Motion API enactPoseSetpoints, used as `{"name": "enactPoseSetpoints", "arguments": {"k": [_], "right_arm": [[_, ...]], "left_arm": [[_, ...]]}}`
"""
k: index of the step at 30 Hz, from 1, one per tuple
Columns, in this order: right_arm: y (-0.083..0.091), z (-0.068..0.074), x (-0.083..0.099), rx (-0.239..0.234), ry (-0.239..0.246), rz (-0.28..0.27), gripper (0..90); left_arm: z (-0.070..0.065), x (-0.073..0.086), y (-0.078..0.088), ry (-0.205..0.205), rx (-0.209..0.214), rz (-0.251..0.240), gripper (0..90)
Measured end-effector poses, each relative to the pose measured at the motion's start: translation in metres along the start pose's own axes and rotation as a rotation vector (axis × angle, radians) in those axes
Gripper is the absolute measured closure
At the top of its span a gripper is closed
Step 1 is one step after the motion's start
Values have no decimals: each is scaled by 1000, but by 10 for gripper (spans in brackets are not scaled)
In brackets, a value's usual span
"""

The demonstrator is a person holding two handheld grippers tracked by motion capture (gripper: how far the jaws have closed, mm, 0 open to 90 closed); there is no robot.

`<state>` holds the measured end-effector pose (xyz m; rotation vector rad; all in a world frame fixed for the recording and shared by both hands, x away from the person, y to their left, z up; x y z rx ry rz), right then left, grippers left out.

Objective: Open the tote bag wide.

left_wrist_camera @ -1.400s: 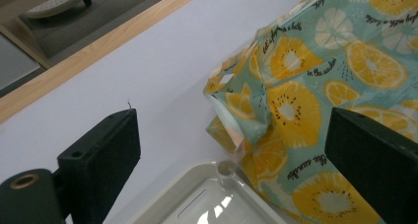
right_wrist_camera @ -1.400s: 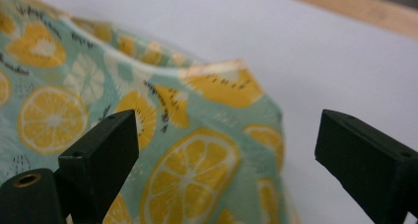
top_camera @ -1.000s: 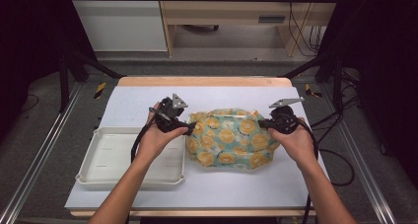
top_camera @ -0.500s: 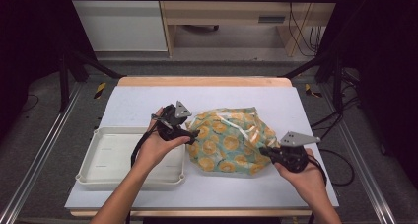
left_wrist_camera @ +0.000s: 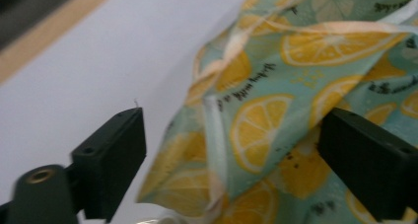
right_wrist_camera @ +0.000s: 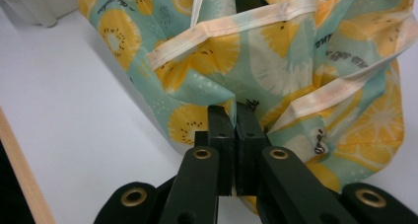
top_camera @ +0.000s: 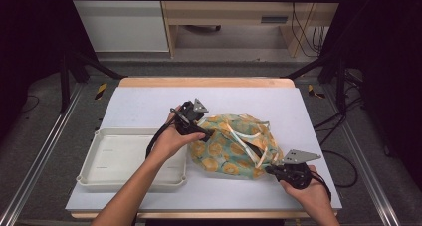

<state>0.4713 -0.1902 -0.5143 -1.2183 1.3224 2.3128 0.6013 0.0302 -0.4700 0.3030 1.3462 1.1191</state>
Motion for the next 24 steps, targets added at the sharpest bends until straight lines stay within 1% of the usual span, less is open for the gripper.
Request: {"name": "enactPoseSetpoints", "arguments": {"k": [1,2,3,4,5,7,8,9,10,11,12,14,15,16,17,18,19,20,21,22,24], "right_arm": [[0,0,0,0,0,0,887],[1,1,-1,-12,2,-16,886],[1,1,-1,-12,2,-16,886],[1,1,0,-12,-7,-16,885],[1,0,1,-14,-7,-18,884],[2,-1,2,-12,-10,-19,883],[3,-2,2,-17,-16,-22,882],[3,-2,2,-17,-16,-22,882],[5,-4,2,-8,-20,-26,879],[5,-4,2,-8,-20,-26,879],[8,-3,2,-4,-22,-28,875],[9,-3,3,-4,-18,-30,844],[11,-2,2,-10,-17,-32,808],[13,0,0,-8,-10,-44,712],[13,0,0,-8,-10,-44,712],[19,2,-7,0,-18,-56,589],[19,2,-7,0,-18,-56,589],[27,5,-14,11,-8,-75,497],[31,6,-18,21,-5,-85,447],[31,6,-18,21,-5,-85,447],[40,7,-25,28,-1,-93,341]], "left_arm": [[0,0,0,0,0,0,199],[-9,-3,3,-37,18,-10,294],[-9,-3,3,-37,18,-10,420],[-12,-4,4,-51,24,-14,420],[-15,-4,6,-53,28,-20,492],[-21,-4,11,-47,35,-45,682],[-26,-4,17,-30,33,-76,800],[-26,-4,17,-30,33,-76,832],[-33,-4,28,-37,19,-109,847],[-33,-4,28,-37,19,-109,851],[-40,-2,35,-30,15,-132,851],[-55,4,47,-57,19,-147,851],[-61,9,50,-71,17,-143,851],[-69,18,54,-90,13,-121,851],[-69,18,54,-90,13,-121,855],[-74,21,56,-88,12,-133,861],[-74,21,56,-88,12,-133,867],[-76,23,57,-86,11,-144,871],[-78,27,58,-101,-1,-137,872],[-78,27,58,-101,-1,-137,873],[-79,29,58,-109,-1,-131,876]]}}
Point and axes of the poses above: each handheld gripper's, and its own axes: y roughly backward along the jaws, x roughly out of its underside, z roughly to its left, the point moved 10 cm from there along -y, roughly forward along the jaws, and after that the axes turned 15 degrees about -y, right-handed, at the moved point
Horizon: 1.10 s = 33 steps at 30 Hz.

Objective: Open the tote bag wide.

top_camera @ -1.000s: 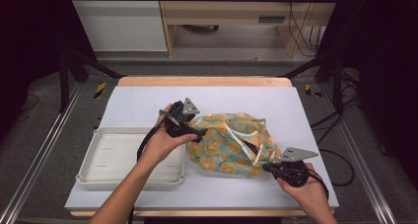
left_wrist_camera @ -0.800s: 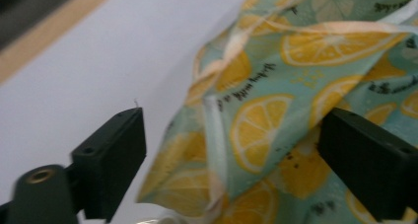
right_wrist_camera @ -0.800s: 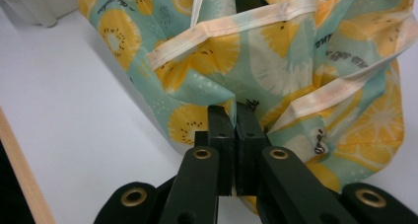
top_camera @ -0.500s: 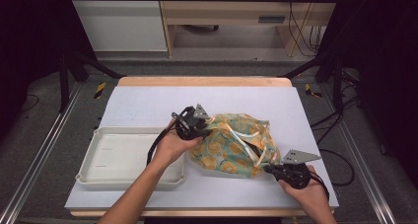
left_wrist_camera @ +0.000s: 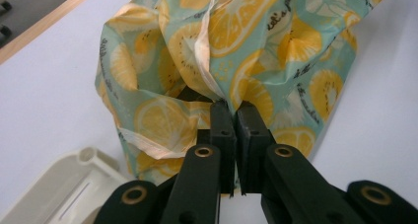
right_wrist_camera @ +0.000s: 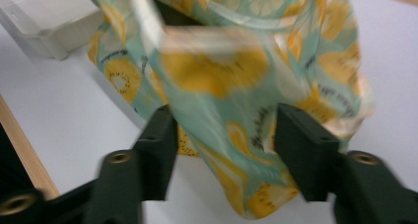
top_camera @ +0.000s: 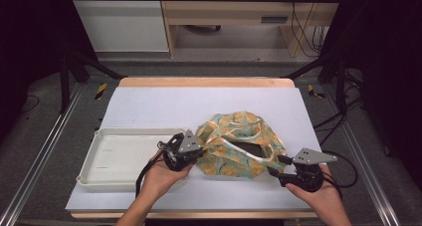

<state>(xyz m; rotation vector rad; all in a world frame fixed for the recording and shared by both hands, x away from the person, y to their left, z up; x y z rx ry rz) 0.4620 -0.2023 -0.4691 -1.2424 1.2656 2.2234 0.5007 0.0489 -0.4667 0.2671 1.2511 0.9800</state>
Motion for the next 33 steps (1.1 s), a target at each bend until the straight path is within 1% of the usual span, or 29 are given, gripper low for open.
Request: {"name": "enactPoseSetpoints", "arguments": {"k": [3,4,5,6,7,9,10,11,12,14,15,16,17,18,19,20,21,22,23,24,25,26,27,28,29,30,31,32,33], "right_arm": [[9,1,-12,-8,-1,-9,267],[13,-2,-26,-5,-5,-21,249],[13,-2,-26,-5,-5,-21,249],[11,-8,-40,18,2,-26,258],[11,-8,-40,18,2,-26,258],[-1,-14,-58,40,1,-12,283],[-17,-18,-73,50,-1,8,302],[-17,-18,-73,50,-1,8,302],[-36,-22,-81,72,6,49,320],[-54,-26,-85,87,10,97,330],[-54,-26,-85,87,10,97,330],[-68,-30,-86,103,2,133,346],[-68,-30,-86,103,2,133,346],[-80,-30,-84,100,5,177,489],[-84,-30,-83,92,14,193,557],[-84,-30,-83,92,14,193,557],[-85,-28,-82,88,20,206,665],[-81,-23,-88,82,22,169,812],[-81,-23,-88,82,22,169,812],[-72,-13,-94,48,27,122,877],[-72,-13,-94,48,27,122,877],[-52,6,-99,11,46,53,891],[-52,6,-99,11,46,53,891],[-44,13,-99,-5,51,28,895],[-31,25,-99,-30,58,-12,897],[-11,42,-92,-61,76,-57,899],[-1,50,-88,-81,81,-79,900],[7,58,-83,-107,85,-95,900],[15,65,-76,-123,89,-106,900]], "left_arm": [[-3,-1,2,2,20,-16,893],[-6,-1,1,-15,28,-9,897],[-6,-1,1,-15,28,-9,900],[-6,0,0,-25,24,5,900],[-6,0,0,-25,24,5,900],[-6,1,-1,-15,31,7,900],[-6,2,-1,-12,27,14,900],[-6,2,-1,-12,27,14,900],[-6,2,1,-2,22,5,900],[-9,1,4,-5,25,2,900],[-9,1,4,-5,25,2,900],[-12,0,7,-10,32,-3,900],[-12,0,7,-10,32,-3,900],[-13,1,8,-15,36,0,900],[-13,1,9,-18,35,0,900],[-14,1,10,-19,39,2,900],[-14,2,11,-19,38,3,900],[-14,5,11,-23,36,17,900],[-14,5,11,-23,36,17,900],[-14,6,11,-22,36,20,900],[-13,7,10,-20,29,26,900],[-10,10,7,-12,21,36,900],[-10,10,7,-12,21,36,900],[-8,11,5,-8,8,39,900],[-6,11,3,-6,-6,41,900],[-3,11,1,-2,-23,42,900],[3,10,-2,1,-61,53,900],[7,9,-4,-6,-83,60,900],[11,9,-5,-24,-106,78,900]]}}
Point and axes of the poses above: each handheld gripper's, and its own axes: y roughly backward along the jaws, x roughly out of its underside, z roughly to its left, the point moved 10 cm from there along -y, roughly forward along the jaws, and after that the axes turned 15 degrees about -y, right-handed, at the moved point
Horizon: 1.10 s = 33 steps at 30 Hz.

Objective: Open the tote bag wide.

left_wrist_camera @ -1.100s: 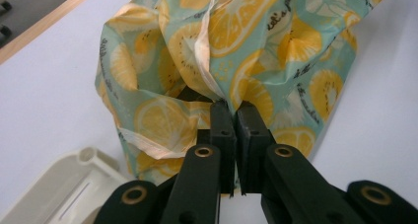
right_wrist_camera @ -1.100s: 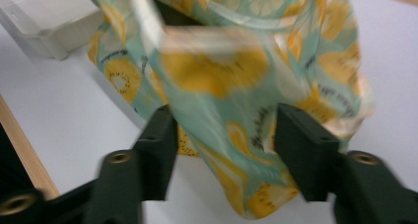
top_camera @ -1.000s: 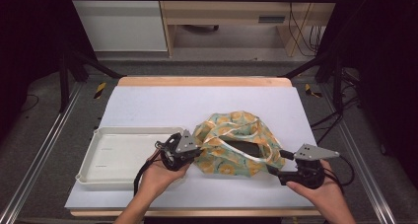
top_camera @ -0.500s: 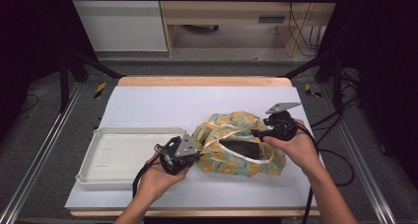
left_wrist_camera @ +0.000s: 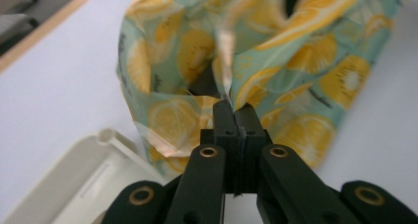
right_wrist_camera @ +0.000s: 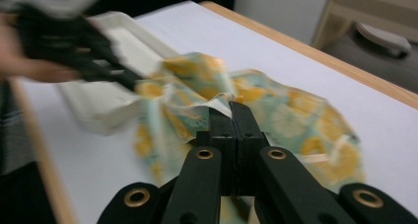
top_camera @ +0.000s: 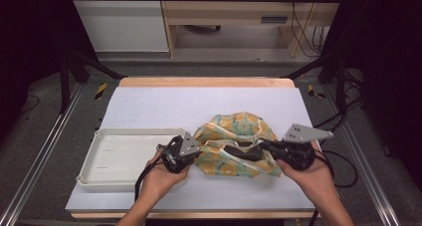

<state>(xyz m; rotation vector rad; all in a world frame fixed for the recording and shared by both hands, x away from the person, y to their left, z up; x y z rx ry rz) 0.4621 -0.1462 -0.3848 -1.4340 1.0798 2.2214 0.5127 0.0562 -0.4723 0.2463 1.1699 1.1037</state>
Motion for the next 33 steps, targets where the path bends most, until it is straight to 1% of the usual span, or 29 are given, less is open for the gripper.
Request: {"name": "enactPoseSetpoints", "arguments": {"k": [2,3,4,5,6,7,8,9,10,11,12,13,14,15,16,17,18,19,21,23,24,25,26,27,28,29,30,31,33], "right_arm": [[7,15,13,-32,10,3,900],[10,21,21,-37,17,5,900],[11,27,29,-47,22,12,900],[11,33,37,-62,20,24,900],[11,33,37,-62,20,24,900],[6,40,58,-81,14,64,900],[6,40,58,-81,14,64,900],[2,42,74,-99,-9,91,900],[2,42,74,-99,-9,91,900],[-7,39,90,-89,-9,138,900],[-7,39,90,-89,-9,138,900],[-20,33,106,-66,-2,200,900],[-26,29,113,-52,3,229,900],[-33,23,120,-27,16,257,900],[-33,23,120,-27,16,257,900],[-44,7,129,42,22,289,900],[-47,3,131,46,3,288,900],[-49,-2,133,53,-7,288,900],[-51,-7,134,68,-7,289,887],[-49,-8,131,60,-15,266,804],[-48,-7,130,63,-14,256,741],[-44,-7,127,79,-8,246,673],[-42,-6,126,85,-8,237,627],[-33,-7,122,113,-6,219,568],[-33,-7,122,113,-6,219,568],[-29,-9,121,134,-11,220,535],[-26,-8,121,134,-12,216,513],[-17,-8,117,147,-14,193,455],[-12,-7,114,146,-19,177,440]], "left_arm": [[2,-1,-2,0,-12,6,900],[8,-6,-4,13,-42,-7,900],[8,-6,-4,13,-42,-7,900],[11,-9,-5,6,-67,-6,900],[15,-10,-7,-3,-95,4,900],[21,-13,-9,5,-133,-2,900],[21,-13,-9,5,-133,-2,900],[29,-14,-8,-11,-174,5,900],[29,-14,-8,-11,-174,5,900],[33,-14,-7,20,-178,-18,900],[33,-14,-7,20,-178,-18,900],[35,-14,-4,87,-157,-56,900],[35,-14,-2,123,-142,-82,900],[36,-14,1,137,-136,-97,900],[36,-14,1,137,-136,-97,900],[33,-15,10,165,-108,-138,900],[33,-15,10,165,-108,-138,900],[26,-15,19,148,-90,-167,900],[22,-14,22,133,-82,-168,900],[16,-12,26,117,-72,-176,900],[13,-10,29,96,-77,-169,900],[12,-8,30,87,-80,-166,900],[10,-6,31,85,-84,-171,900],[8,-1,30,93,-79,-172,900],[8,-1,30,93,-79,-172,900],[7,0,29,95,-81,-170,900],[7,2,28,99,-80,-170,900],[6,4,27,104,-78,-172,900],[7,6,26,106,-80,-171,900]]}}
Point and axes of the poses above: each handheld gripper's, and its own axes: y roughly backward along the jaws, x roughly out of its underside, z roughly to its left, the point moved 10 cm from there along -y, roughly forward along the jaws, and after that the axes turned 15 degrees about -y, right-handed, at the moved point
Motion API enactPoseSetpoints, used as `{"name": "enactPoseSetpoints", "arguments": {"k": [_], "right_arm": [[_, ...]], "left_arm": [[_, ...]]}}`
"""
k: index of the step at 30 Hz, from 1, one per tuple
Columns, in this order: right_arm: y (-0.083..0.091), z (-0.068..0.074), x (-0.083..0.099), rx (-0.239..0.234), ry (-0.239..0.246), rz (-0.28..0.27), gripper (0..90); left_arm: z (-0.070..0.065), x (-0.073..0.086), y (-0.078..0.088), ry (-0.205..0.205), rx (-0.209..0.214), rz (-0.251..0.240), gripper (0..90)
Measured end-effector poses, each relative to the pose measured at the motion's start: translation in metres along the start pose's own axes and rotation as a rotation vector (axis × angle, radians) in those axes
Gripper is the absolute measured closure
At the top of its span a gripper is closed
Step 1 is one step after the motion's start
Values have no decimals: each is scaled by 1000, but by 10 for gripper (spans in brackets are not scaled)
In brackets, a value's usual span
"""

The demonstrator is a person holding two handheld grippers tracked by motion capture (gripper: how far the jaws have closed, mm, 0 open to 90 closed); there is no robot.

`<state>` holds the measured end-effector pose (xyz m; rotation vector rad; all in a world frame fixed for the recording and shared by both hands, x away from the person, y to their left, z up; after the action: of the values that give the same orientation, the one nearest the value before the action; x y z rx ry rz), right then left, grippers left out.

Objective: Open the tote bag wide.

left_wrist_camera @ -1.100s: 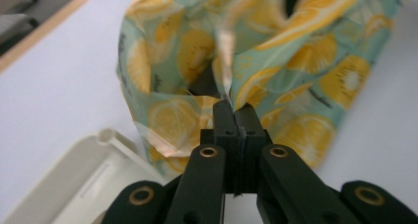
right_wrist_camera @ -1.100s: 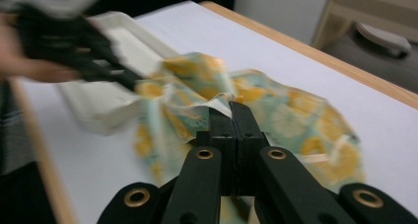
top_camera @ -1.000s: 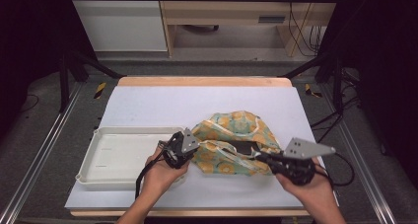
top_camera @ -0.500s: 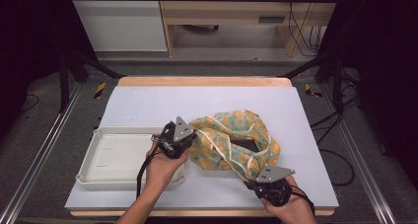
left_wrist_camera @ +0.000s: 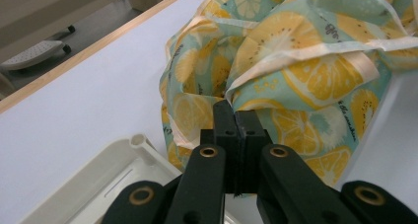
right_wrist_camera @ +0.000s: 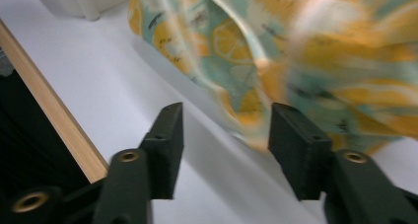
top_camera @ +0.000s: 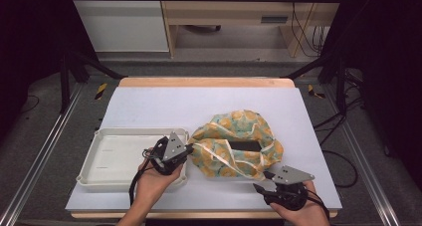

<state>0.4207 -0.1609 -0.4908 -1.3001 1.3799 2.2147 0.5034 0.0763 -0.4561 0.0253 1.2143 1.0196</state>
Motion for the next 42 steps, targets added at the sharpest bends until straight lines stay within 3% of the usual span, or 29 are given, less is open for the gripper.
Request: {"name": "enactPoseSetpoints", "arguments": {"k": [2,7,10,11,12,15,16,17,19,23,24,26,27,28,30,32,36,37,39,40,41,42], "right_arm": [[11,3,-5,-19,-15,-27,399],[13,4,-15,-10,8,-39,373],[15,-8,-38,16,-3,-74,369],[15,-8,-38,16,-3,-74,369],[16,-14,-53,33,-6,-94,364],[15,-23,-67,57,-15,-108,354],[8,-34,-78,92,-13,-102,338],[8,-34,-78,92,-13,-102,338],[-5,-48,-83,135,-25,-67,321],[-32,-70,-80,161,-55,8,335],[-44,-79,-76,159,-62,61,469],[-49,-85,-75,156,-52,90,643],[-49,-88,-76,164,-50,98,783],[-49,-88,-76,164,-50,98,783],[-44,-97,-83,187,-69,68,874],[-33,-114,-93,238,-108,20,893],[-26,-125,-94,260,-115,10,893],[-22,-123,-92,239,-106,5,885],[-22,-119,-90,224,-99,2,868],[-21,-113,-87,198,-91,3,796],[-21,-113,-87,198,-91,3,796],[-22,-104,-84,176,-71,-1,703]], "left_arm": [[-1,1,-2,5,4,1,900],[-4,2,-1,-9,17,7,899],[-8,3,2,-16,26,1,899],[-8,3,2,-16,26,1,900],[-14,3,5,-32,35,-1,900],[-19,3,9,-54,41,-1,900],[-22,3,10,-65,45,-1,900],[-26,2,11,-71,47,-6,900],[-32,5,13,-99,59,5,899],[-44,11,14,-112,83,14,898],[-48,15,13,-120,99,25,899],[-51,17,13,-130,112,33,899],[-52,18,13,-145,114,45,900],[-52,18,13,-145,114,45,900],[-55,22,14,-169,122,72,900],[-60,27,15,-187,140,103,900],[-65,30,15,-205,152,118,900],[-66,30,15,-204,147,116,885],[-65,28,17,-205,140,109,802],[-62,24,19,-181,117,88,749],[-62,24,19,-181,117,88,704],[-59,20,22,-165,99,75,650]]}}
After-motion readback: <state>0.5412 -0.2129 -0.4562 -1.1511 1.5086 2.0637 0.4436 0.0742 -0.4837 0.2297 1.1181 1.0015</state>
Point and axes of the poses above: each handheld gripper's, and its own axes: y roughly backward along the jaws, x roughly out of its underside, z roughly to its left, the point moved 10 cm from there along -y, roughly forward along the jaws, and after that the axes turned 15 degrees about -y, right-handed, at the moved point
